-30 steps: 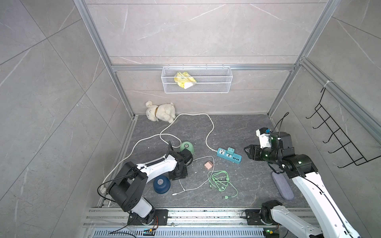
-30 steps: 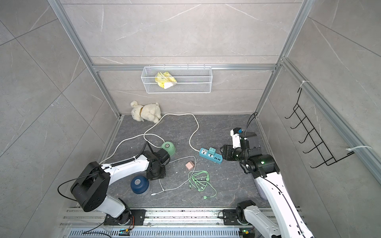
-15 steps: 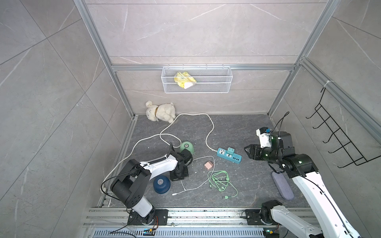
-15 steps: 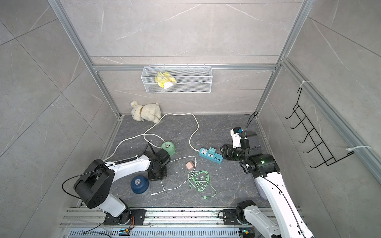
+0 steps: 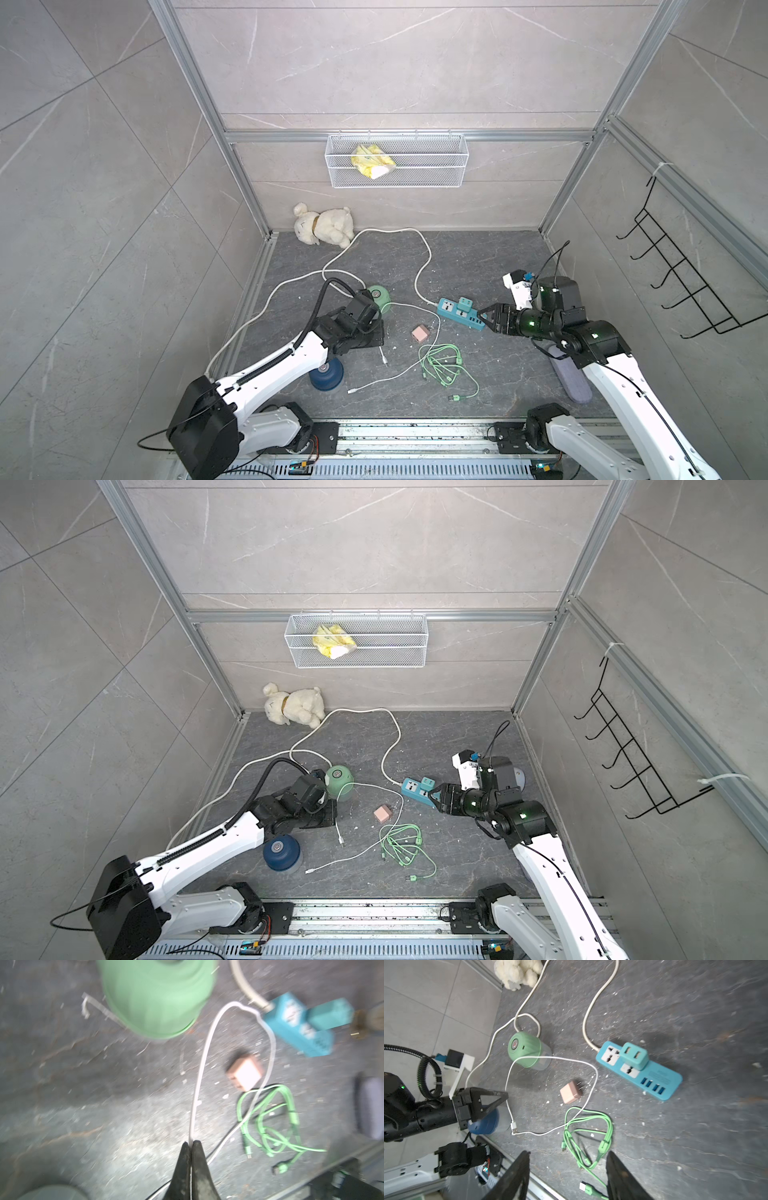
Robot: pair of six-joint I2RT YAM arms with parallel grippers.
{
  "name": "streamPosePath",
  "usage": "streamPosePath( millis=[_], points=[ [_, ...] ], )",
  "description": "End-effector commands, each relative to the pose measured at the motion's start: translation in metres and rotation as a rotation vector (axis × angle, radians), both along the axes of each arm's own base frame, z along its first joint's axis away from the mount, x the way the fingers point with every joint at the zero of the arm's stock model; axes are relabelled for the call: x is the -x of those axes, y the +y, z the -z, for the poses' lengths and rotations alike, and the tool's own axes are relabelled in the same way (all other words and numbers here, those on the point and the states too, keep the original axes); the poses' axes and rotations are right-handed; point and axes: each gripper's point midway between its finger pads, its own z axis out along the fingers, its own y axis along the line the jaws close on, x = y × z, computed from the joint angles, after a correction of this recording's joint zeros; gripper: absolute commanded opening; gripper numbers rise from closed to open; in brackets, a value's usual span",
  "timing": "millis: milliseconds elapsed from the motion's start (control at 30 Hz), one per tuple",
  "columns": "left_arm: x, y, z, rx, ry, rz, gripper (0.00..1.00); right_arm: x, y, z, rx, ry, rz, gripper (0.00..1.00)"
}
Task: Charge the cordless meat grinders
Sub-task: Pick up the charging cable from the center of the board.
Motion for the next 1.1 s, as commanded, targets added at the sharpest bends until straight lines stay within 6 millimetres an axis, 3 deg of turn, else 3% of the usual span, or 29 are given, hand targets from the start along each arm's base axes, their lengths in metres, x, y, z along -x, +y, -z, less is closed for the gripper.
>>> streamPosePath(
  millis=[0,133,233,333,500,767,967,1067],
  points=[
    [-0.005,-0.035,-0.039,0.129,-0.187,0.168,0.0,0.004,0.027,-0.016,-0.098,-0.011,-0.08,0.62],
    [-0.009,-0.057,-0.061,0.148,-0.32,0.309,0.0,0.011,0.067,-0.008,-0.042,0.108,-0.186,0.64],
    [-0.014,-0.075,-0.078,0.152,-0.379,0.395,0.0,0.01,0.101,-0.013,-0.047,0.125,-0.214,0.65],
    [-0.012,-0.093,-0.085,0.139,-0.432,0.471,0.0,0.0,0.119,-0.015,-0.08,0.139,-0.179,0.71],
    [-0.005,-0.116,-0.085,0.045,-0.525,0.565,0.0,-0.012,0.139,-0.001,-0.029,0.175,-0.164,0.71],
    [-0.003,-0.12,-0.089,0.039,-0.574,0.554,0.0,-0.031,0.136,0.009,-0.082,0.199,0.003,0.61],
    [0.001,-0.118,-0.084,0.038,-0.568,0.567,0.0,-0.045,0.143,-0.006,-0.196,0.16,0.066,0.57],
    [0.003,-0.117,-0.085,0.044,-0.568,0.572,0.0,-0.048,0.136,-0.002,-0.168,0.165,0.109,0.57]
  ],
)
